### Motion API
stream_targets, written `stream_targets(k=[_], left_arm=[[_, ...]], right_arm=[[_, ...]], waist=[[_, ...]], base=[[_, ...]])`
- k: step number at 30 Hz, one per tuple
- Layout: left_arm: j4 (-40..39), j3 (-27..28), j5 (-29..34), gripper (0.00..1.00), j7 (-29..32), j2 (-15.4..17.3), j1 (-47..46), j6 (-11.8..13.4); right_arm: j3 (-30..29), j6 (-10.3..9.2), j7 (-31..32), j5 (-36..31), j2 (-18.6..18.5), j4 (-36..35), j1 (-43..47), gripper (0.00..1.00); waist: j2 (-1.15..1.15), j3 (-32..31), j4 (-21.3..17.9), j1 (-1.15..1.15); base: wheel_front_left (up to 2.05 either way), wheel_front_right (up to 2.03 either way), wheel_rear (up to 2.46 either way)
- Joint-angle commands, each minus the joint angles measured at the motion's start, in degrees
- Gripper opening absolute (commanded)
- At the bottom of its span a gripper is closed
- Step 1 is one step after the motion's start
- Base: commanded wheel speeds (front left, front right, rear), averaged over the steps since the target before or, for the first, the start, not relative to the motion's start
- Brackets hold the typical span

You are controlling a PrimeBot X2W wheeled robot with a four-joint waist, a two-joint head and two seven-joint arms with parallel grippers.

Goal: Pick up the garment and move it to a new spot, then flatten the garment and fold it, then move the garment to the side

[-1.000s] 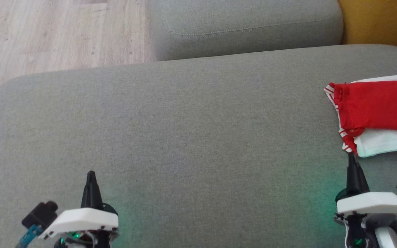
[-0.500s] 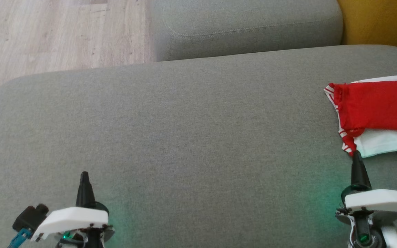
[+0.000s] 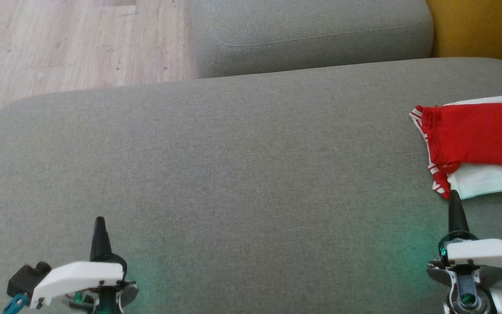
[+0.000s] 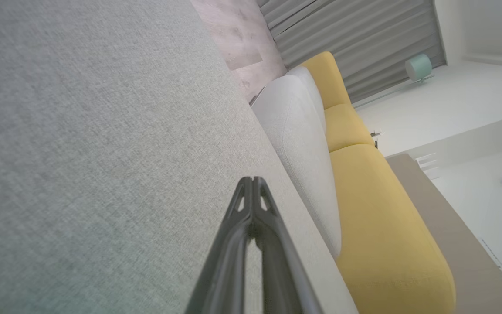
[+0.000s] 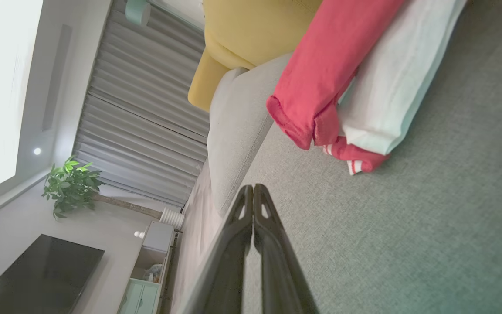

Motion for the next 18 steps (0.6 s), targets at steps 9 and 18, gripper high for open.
stream_targets(k=[9, 18], left_arm=[[-2.7, 3.1, -5.8, 0.0, 1.7, 0.2, -2.8, -0.9], [-3.2, 4.5, -10.7, 0.0, 3.1, 0.2, -2.9, -1.6]], right_arm=[[0.0, -0.03, 1.8, 6.8, -0.3, -2.8, -2.9, 0.0], [-0.4, -0.03, 3.3, 12.6, -0.3, -3.3, -3.0, 0.0]], waist=[[0.0, -0.1, 0.0, 0.0], [0.0, -0.1, 0.0, 0.0]], base=[[0.0, 0.0, 0.0], [0.0, 0.0, 0.0]])
